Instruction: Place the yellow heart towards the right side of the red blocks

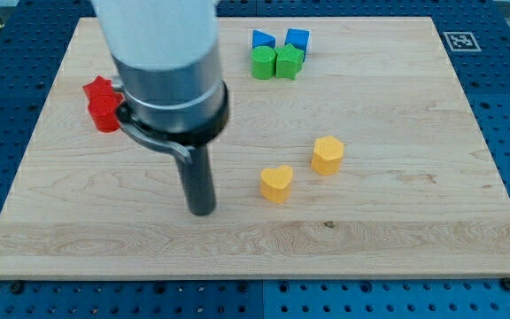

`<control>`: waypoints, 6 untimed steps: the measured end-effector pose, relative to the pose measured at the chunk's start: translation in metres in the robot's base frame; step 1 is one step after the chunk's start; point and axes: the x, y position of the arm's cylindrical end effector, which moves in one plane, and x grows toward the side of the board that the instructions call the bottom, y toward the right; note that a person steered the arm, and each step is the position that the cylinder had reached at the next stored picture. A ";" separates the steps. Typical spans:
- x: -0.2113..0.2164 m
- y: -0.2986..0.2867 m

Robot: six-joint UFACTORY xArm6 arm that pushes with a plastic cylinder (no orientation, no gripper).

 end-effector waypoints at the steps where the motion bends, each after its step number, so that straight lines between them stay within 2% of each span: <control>1: 0.005 0.040; 2: 0.005 0.089; 3: 0.003 0.114; 5: -0.009 0.072; 6: -0.029 0.072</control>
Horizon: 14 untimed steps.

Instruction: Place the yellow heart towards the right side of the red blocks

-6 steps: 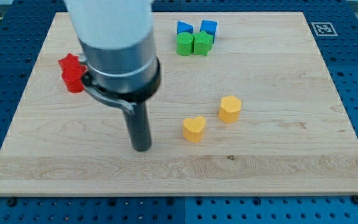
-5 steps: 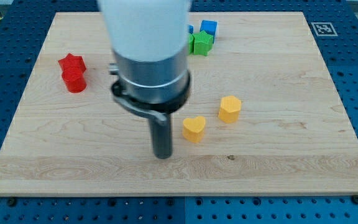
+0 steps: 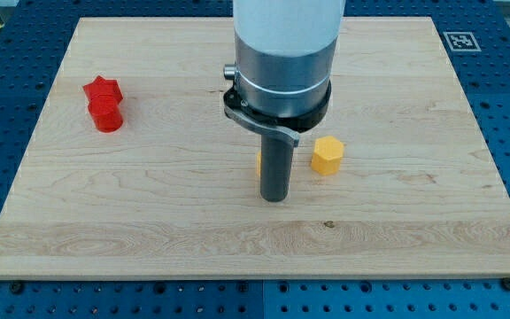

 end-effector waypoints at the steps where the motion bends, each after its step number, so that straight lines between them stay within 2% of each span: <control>1: -0.002 0.000; 3: -0.002 0.037; 8: -0.070 -0.035; 11: -0.097 -0.045; 14: -0.100 -0.078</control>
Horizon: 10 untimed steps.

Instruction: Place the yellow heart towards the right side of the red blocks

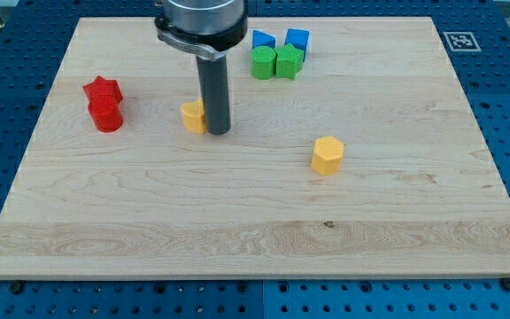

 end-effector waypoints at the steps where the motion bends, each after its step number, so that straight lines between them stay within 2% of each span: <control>1: -0.009 -0.003; 5: -0.016 -0.009; 7: -0.041 -0.053; 10: -0.062 -0.080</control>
